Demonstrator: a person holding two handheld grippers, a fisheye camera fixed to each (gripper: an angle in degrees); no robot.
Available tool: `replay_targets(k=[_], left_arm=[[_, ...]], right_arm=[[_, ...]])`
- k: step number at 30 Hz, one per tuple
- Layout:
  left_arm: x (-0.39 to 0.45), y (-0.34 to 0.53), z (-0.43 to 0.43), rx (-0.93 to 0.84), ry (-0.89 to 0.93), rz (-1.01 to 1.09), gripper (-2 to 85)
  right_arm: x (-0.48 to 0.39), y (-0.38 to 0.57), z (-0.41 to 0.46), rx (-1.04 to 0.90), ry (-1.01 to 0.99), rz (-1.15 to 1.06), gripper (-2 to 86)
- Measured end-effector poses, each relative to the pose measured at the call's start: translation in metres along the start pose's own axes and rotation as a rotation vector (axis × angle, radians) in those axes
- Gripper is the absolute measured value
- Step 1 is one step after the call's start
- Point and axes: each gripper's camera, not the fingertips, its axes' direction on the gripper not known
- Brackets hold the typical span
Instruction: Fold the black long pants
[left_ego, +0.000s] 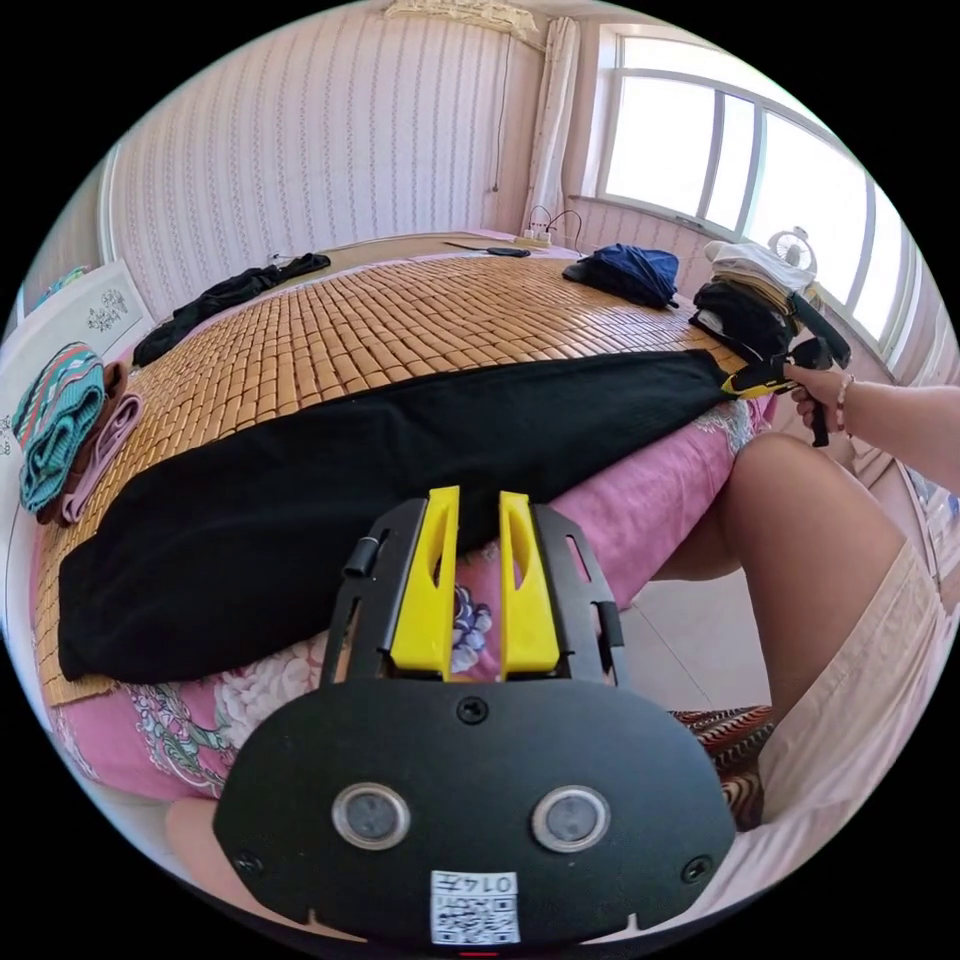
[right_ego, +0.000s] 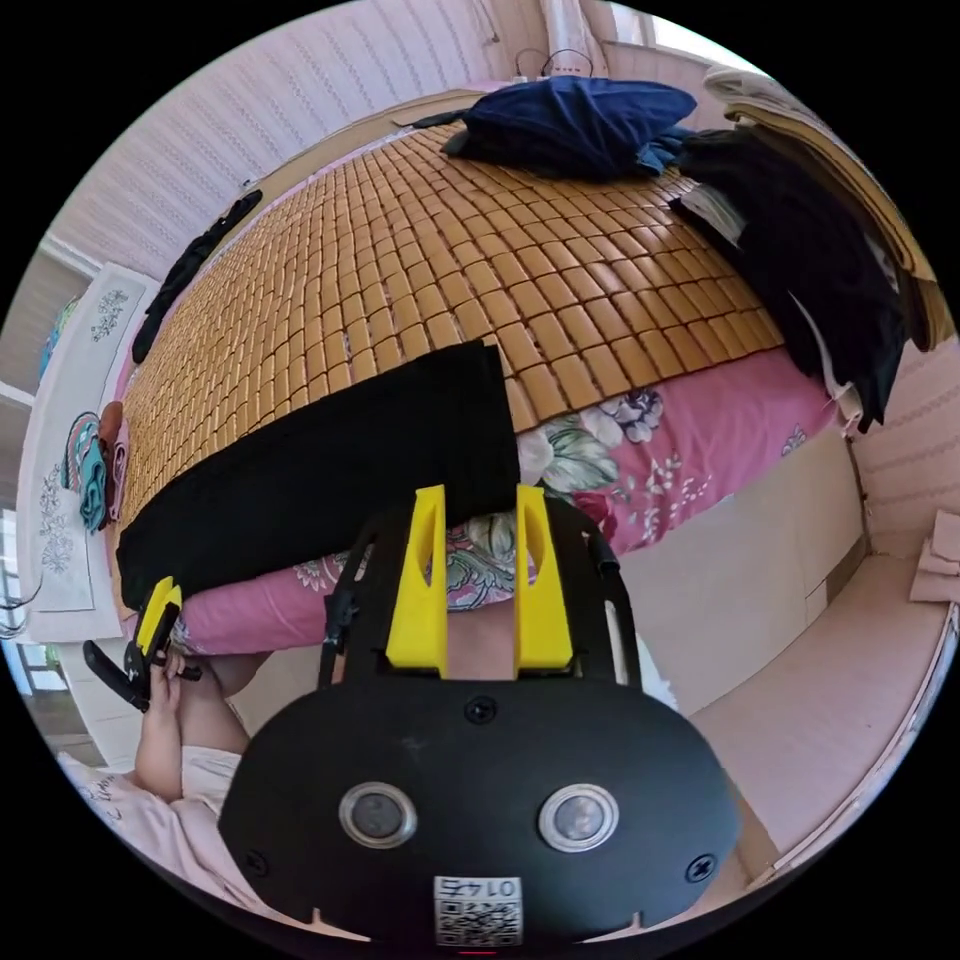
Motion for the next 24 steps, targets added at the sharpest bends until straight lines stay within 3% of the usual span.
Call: replay_targets(k=[6,9,14,18,22,24], left_arm=[[-0.011,-0.006,-0.005,-0.008,0.006,-0.046,6.9],[-0.018,-0.012,-0.012,0.000,0.028,-0.083,7.3],[-0.063,-0.016,-0.050,0.093,0.096,-0.250,7.0],[-0.100,-0.014,-0.083,0.100,0.047,-0.345,6.9],[-0.131,-0.004,-0.116,0.107,-0.017,-0.390,7.3],[-0.141,0.003,-0.121,0.086,-0.035,-0.418,7.3]], right_arm=[[0.030,0.010,-0.010,0.046,-0.123,0.012,4.5],[0.041,0.014,-0.048,0.202,-0.353,0.004,3.9],[-0.070,0.032,-0.097,0.296,-0.649,-0.428,4.2],[-0.199,0.069,-0.062,0.131,-0.831,-0.725,5.9],[-0.293,0.123,0.035,-0.195,-0.619,-0.917,6.6],[-0.300,0.141,0.053,-0.243,-0.571,-0.938,6.3]])
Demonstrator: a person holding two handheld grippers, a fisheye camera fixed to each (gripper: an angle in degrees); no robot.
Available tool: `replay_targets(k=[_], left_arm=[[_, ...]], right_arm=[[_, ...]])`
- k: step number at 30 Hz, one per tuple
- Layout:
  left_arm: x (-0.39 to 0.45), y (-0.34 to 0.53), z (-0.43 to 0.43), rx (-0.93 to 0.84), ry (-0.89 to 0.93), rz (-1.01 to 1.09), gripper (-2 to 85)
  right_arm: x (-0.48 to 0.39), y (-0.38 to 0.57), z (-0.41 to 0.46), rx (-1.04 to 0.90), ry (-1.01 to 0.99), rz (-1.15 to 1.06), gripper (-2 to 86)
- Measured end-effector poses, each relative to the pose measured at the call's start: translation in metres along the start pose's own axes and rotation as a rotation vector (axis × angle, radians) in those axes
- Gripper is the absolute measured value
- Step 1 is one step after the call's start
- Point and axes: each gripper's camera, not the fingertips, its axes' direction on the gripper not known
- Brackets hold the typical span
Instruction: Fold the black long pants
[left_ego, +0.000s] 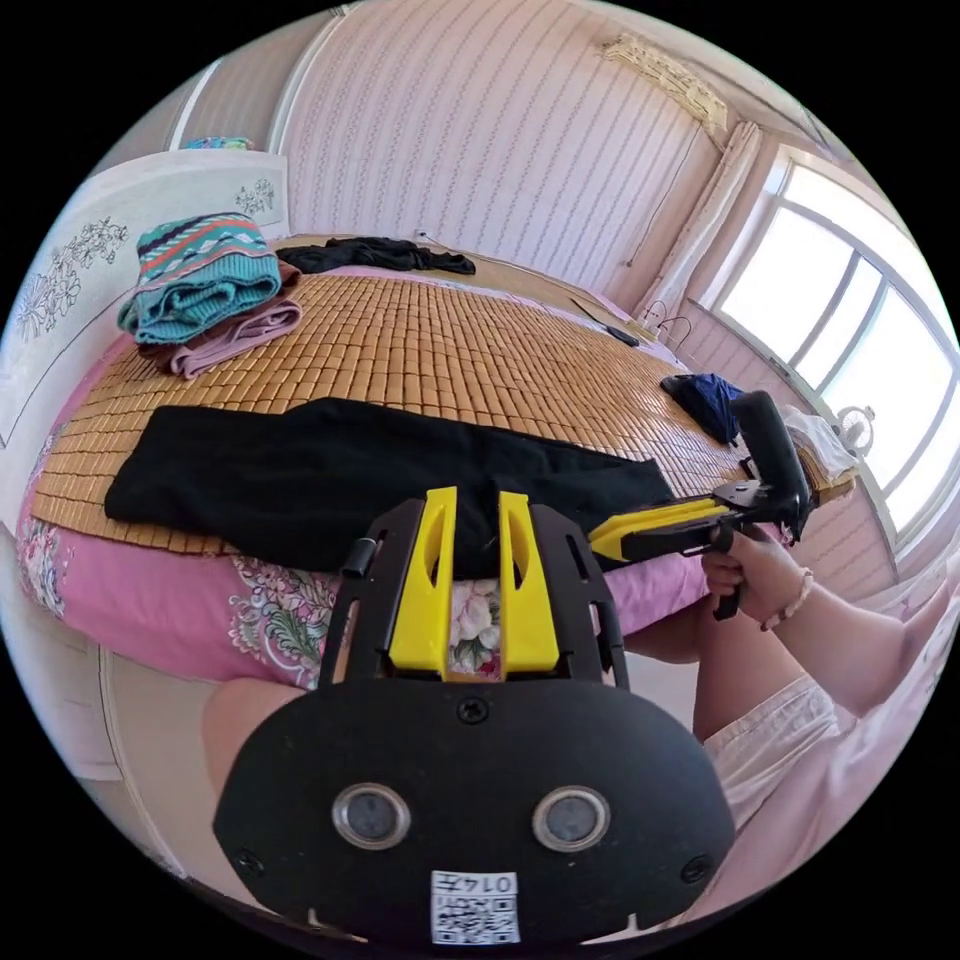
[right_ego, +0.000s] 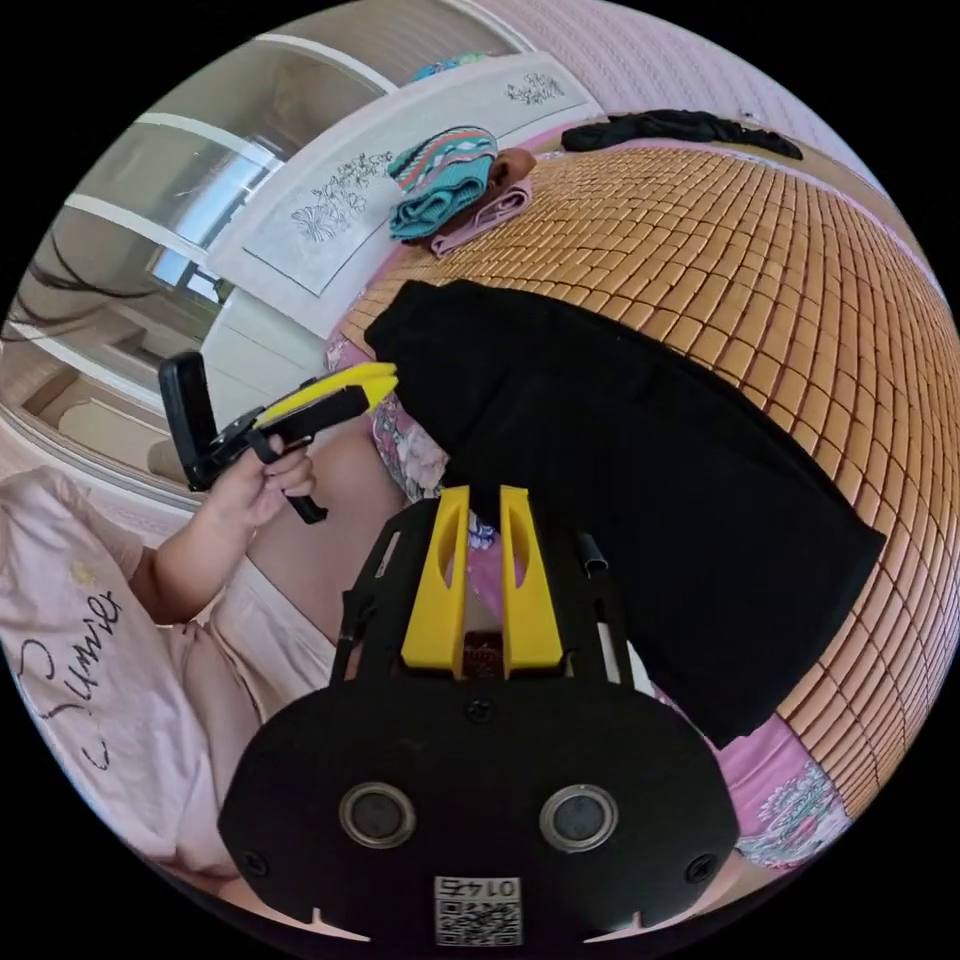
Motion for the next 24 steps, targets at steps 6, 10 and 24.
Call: replay_targets(k=[6,10,24], left_arm=[[-0.017,-0.004,0.016,-0.098,0.064,-0.077,7.5],[-0.011,-0.019,0.032,-0.114,0.111,-0.071,8.8],[-0.011,-0.055,0.058,-0.224,0.106,-0.127,9.1]], right_arm=[[-0.048,0.017,0.022,0.007,0.213,-0.129,9.0],[-0.088,0.014,0.056,-0.021,0.385,-0.276,11.8],[-0.086,0.024,0.078,0.009,0.461,-0.254,1.0]])
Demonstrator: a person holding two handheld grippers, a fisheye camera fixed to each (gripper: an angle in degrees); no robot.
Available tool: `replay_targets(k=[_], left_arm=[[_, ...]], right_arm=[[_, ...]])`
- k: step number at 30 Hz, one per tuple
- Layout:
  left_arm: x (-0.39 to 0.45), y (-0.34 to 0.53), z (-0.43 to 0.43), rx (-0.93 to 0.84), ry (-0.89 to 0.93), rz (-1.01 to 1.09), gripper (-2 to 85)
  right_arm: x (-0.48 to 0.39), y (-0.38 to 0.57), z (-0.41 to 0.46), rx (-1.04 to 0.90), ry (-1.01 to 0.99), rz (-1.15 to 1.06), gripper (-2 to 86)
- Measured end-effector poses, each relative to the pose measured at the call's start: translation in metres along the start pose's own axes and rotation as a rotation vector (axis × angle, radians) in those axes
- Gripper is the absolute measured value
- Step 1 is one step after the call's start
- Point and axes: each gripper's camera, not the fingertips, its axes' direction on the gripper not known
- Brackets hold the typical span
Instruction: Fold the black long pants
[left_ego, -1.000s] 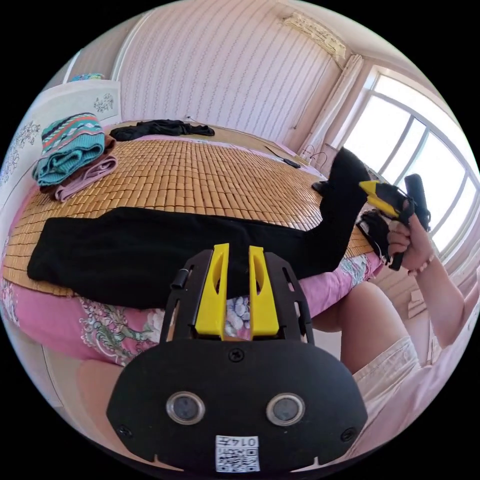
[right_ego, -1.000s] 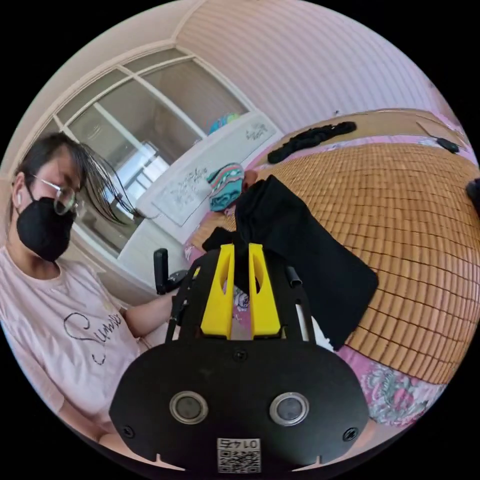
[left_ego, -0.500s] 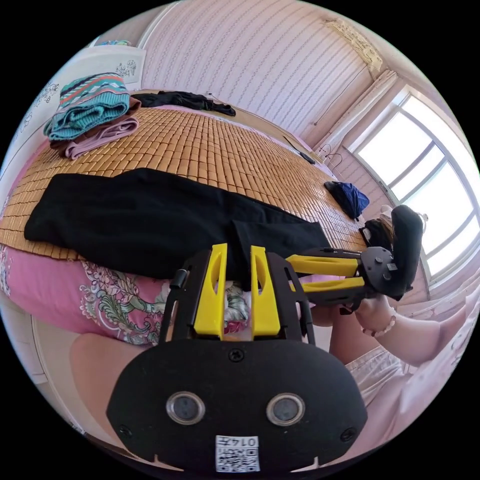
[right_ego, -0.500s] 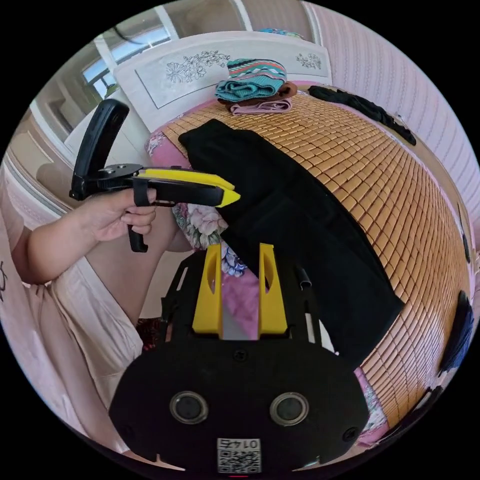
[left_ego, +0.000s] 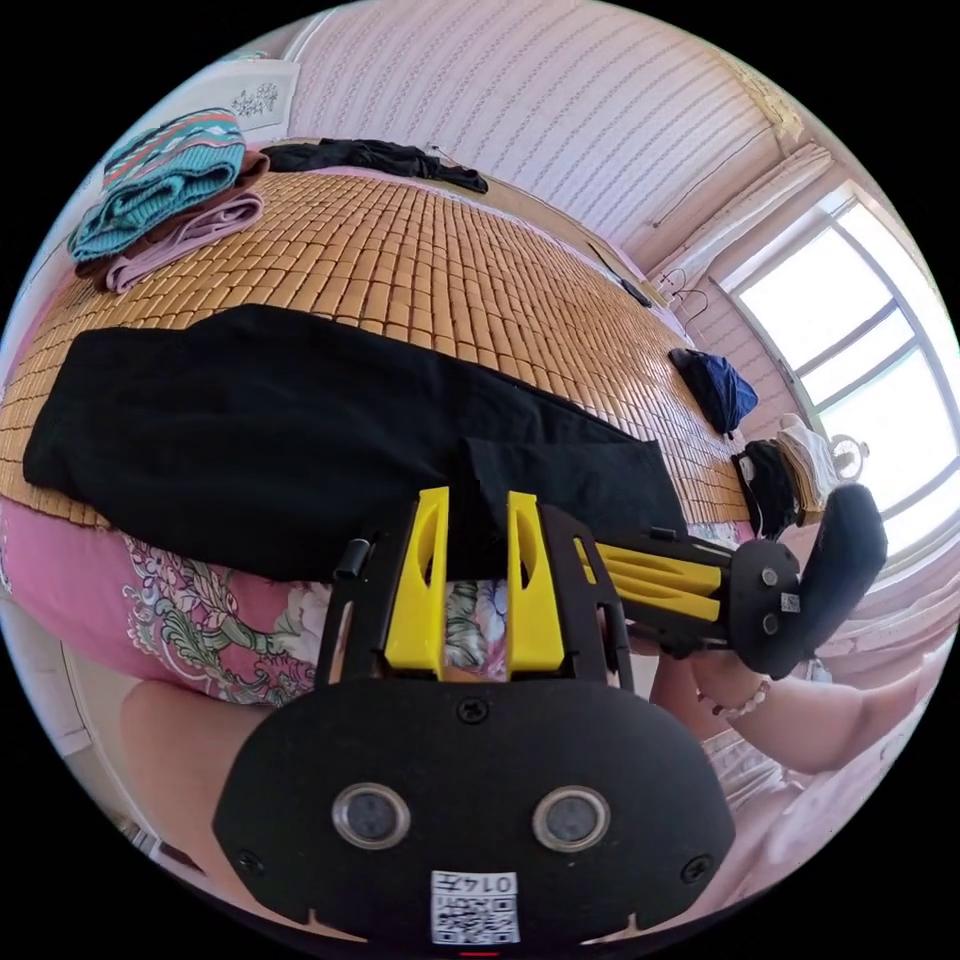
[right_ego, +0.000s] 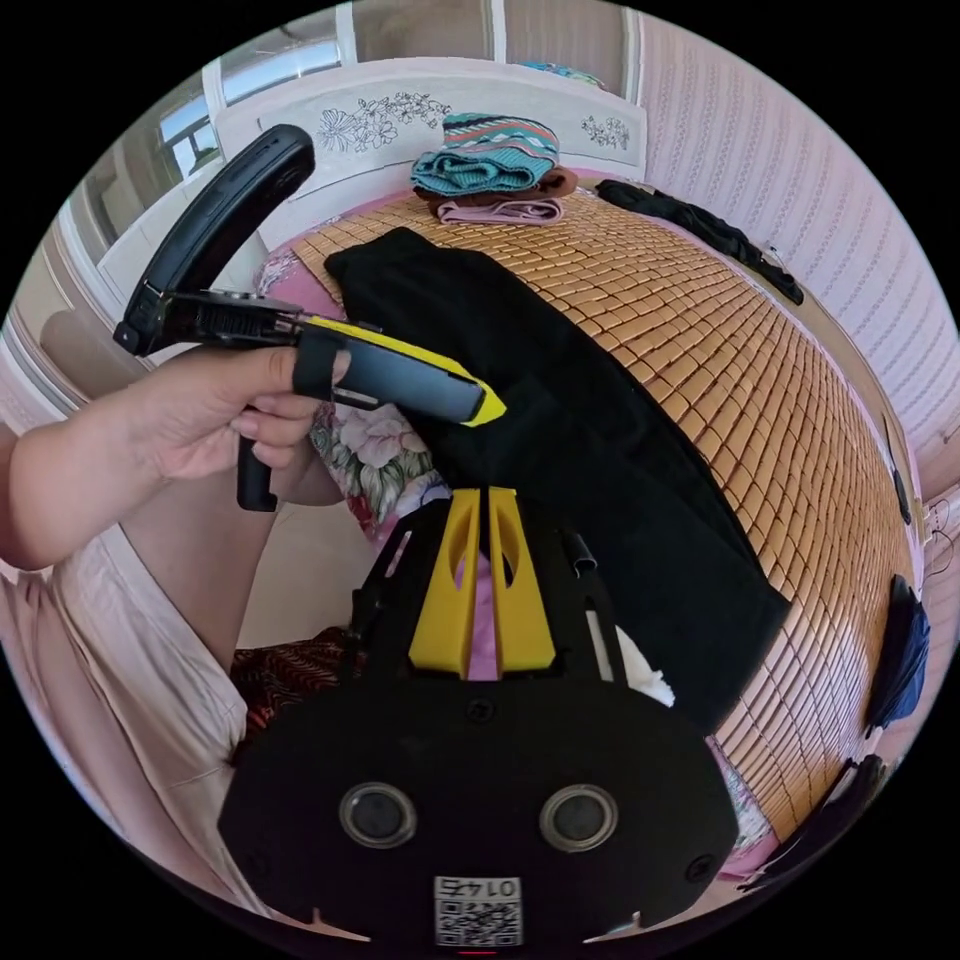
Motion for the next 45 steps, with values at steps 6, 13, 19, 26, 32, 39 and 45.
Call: replay_targets(k=[6,13,19,26,32,39,45], left_arm=[[0.002,-0.006,-0.003,-0.016,0.045,-0.034,10.6],[0.019,-0.007,-0.001,-0.058,0.012,0.005,2.9],[0.028,-0.007,-0.034,0.057,0.012,0.059,0.7],[-0.044,-0.046,-0.193,0.302,-0.454,0.057,4.6],[-0.142,-0.025,-0.206,0.187,-0.679,-0.201,6.4],[-0.113,0.020,-0.169,0.168,-0.430,-0.124,6.1],[-0.064,0.018,-0.132,0.143,-0.341,-0.026,6.3]], right_arm=[[0.006,0.005,0.001,0.025,-0.003,0.003,0.5],[0.014,0.008,0.000,0.037,0.010,-0.011,0.4],[0.028,-0.010,-0.028,0.169,-0.039,-0.027,0.6],[0.006,-0.191,-0.037,0.377,-0.332,-0.168,3.2],[0.055,-0.172,0.017,0.140,-0.447,-0.045,4.4],[0.181,-0.017,-0.016,0.094,-0.163,0.376,9.2],[0.229,0.024,0.011,0.103,-0.424,0.613,10.1]])
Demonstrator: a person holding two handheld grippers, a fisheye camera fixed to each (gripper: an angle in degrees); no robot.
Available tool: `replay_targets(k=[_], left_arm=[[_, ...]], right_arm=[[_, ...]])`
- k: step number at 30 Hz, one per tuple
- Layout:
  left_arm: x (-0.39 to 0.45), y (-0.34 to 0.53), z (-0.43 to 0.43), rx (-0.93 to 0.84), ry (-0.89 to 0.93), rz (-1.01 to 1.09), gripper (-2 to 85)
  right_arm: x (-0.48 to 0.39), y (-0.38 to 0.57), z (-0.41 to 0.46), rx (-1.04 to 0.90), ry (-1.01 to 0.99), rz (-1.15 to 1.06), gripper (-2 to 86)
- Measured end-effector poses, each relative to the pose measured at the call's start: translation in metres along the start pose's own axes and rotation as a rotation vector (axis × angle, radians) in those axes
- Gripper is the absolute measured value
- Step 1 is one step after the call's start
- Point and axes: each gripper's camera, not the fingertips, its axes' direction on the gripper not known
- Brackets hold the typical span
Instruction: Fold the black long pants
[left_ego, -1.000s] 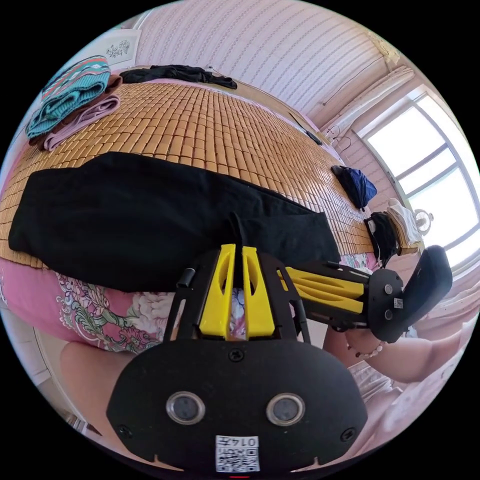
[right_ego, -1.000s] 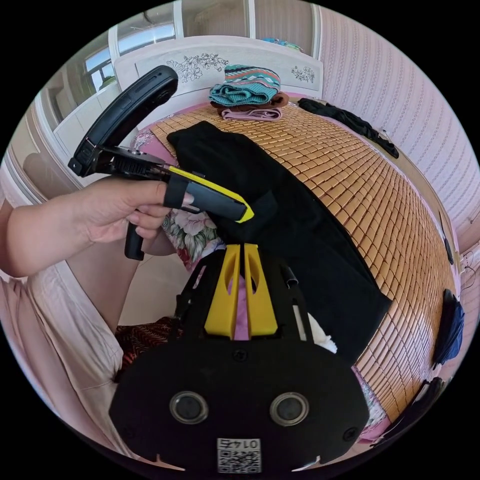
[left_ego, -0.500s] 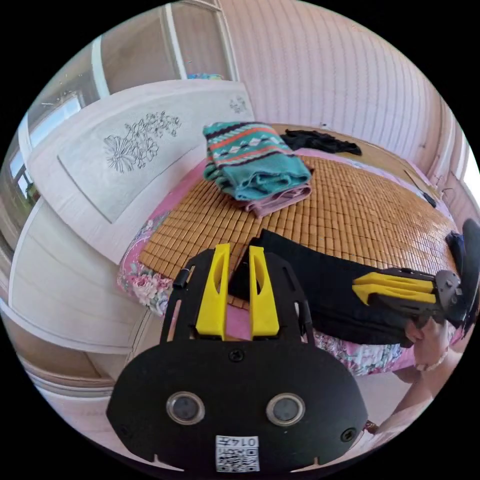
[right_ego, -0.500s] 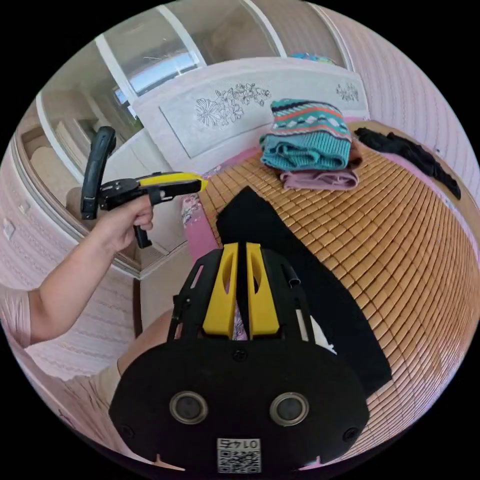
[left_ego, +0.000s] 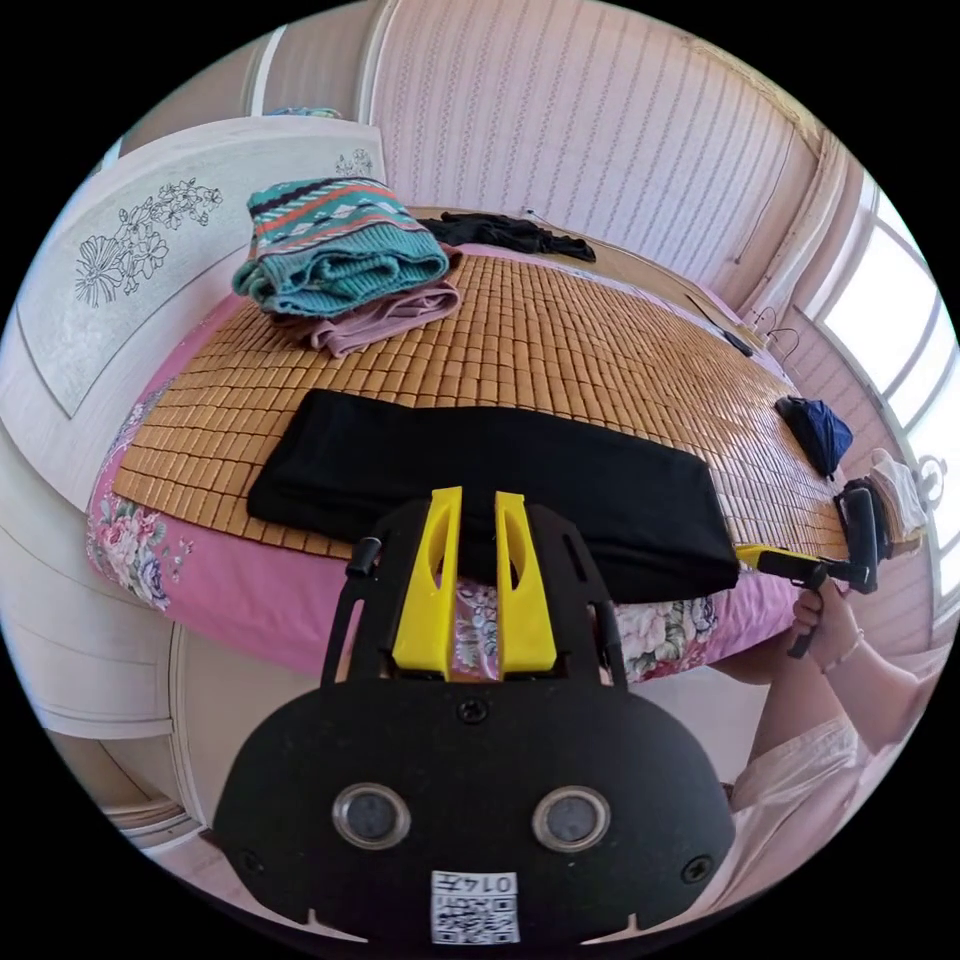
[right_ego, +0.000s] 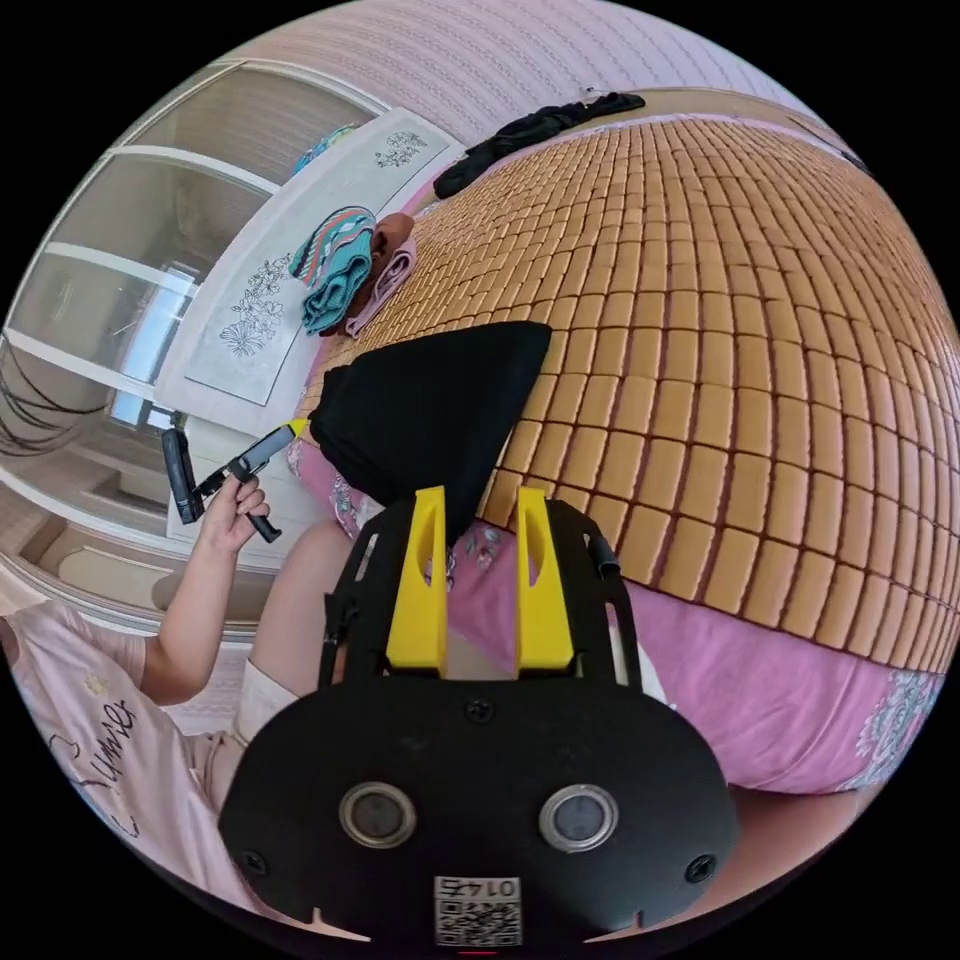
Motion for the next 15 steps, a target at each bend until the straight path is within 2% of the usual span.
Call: replay_targets(k=[6,10,12,15], left_arm=[[0.051,0.008,0.018,-0.053,0.063,0.086,6.4],[0.079,0.015,0.018,-0.050,0.076,0.129,6.3],[0.092,0.019,0.017,-0.055,0.102,0.150,6.3],[0.118,0.029,0.010,-0.062,0.178,0.204,5.9]], right_arm=[[0.016,-0.016,0.018,-0.025,-0.195,0.079,4.3],[0.040,-0.020,-0.020,0.056,-0.286,0.102,2.9],[0.050,-0.018,-0.055,0.101,-0.204,0.088,2.8],[0.062,-0.011,-0.124,0.121,0.035,0.039,3.0]])
